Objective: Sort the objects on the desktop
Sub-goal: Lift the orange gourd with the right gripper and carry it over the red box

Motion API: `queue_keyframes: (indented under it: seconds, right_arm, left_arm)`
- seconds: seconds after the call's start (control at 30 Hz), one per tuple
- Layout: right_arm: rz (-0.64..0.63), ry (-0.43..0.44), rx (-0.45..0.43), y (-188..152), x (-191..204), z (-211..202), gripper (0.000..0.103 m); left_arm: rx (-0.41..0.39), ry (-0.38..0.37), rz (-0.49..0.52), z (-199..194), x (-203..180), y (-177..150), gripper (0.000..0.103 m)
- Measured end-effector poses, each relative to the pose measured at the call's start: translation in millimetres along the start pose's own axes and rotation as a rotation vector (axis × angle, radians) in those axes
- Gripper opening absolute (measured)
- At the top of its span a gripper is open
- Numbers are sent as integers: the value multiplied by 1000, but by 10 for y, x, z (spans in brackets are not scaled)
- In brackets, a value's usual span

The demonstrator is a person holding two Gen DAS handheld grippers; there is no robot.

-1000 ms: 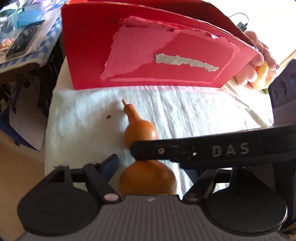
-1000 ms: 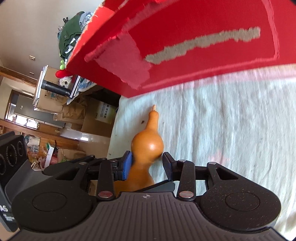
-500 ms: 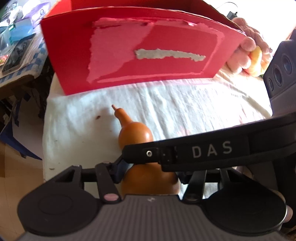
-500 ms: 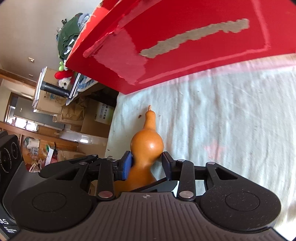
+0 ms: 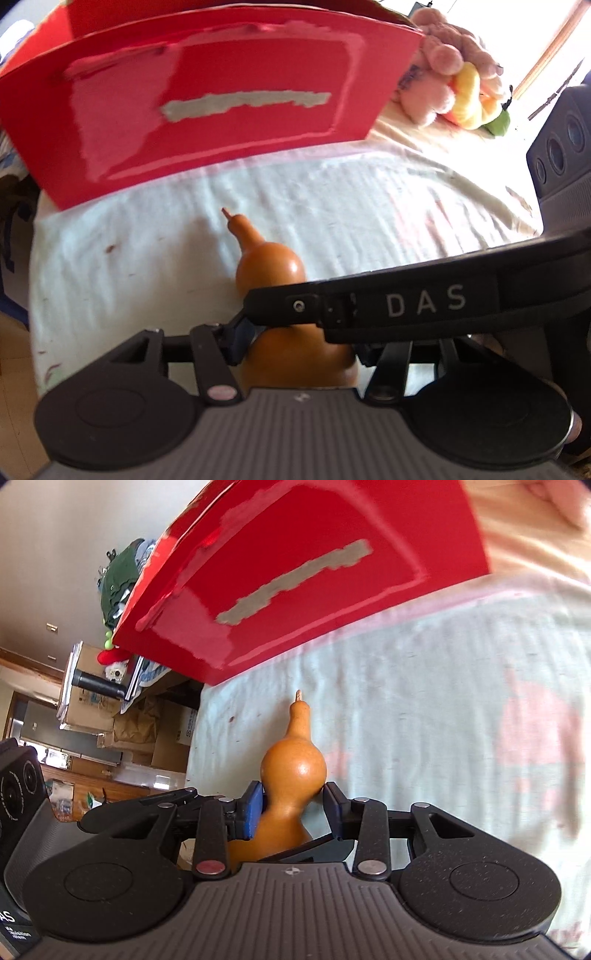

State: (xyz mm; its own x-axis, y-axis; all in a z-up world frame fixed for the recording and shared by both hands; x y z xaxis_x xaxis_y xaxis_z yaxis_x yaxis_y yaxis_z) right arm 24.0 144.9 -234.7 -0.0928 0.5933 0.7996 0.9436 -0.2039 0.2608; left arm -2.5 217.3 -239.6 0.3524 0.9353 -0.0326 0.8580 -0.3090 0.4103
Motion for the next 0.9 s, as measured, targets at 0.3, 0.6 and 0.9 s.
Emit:
queue_keyframes:
  seconds: [0.3,0.6,0.9]
  right_arm:
    - [-44,-10,18,168,-241,-356,39]
    - [-47,5,22,322,-527,-732,39]
    - [-105,23,-4,436,-589,-997,39]
  left_arm:
    - [-11,1,-32,66,-476,223,56]
    - [-21,21,-28,133,-925,427,56]
    - [-48,66,-41,66,-1183,598,56]
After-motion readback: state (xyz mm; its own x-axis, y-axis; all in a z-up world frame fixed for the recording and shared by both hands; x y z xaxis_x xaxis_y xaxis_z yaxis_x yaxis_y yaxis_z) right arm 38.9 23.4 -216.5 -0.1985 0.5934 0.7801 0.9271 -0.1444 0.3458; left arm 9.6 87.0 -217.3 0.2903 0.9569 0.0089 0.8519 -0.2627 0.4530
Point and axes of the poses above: each gripper's, at about its wrist camera, not at the fingertips, and z roughly the way its jaws point, x to its left, y to its top, the point moved 10 cm from there along z, roughly the way its jaws point, and after that the axes turned 12 degrees about y, right-handed, at the moved point
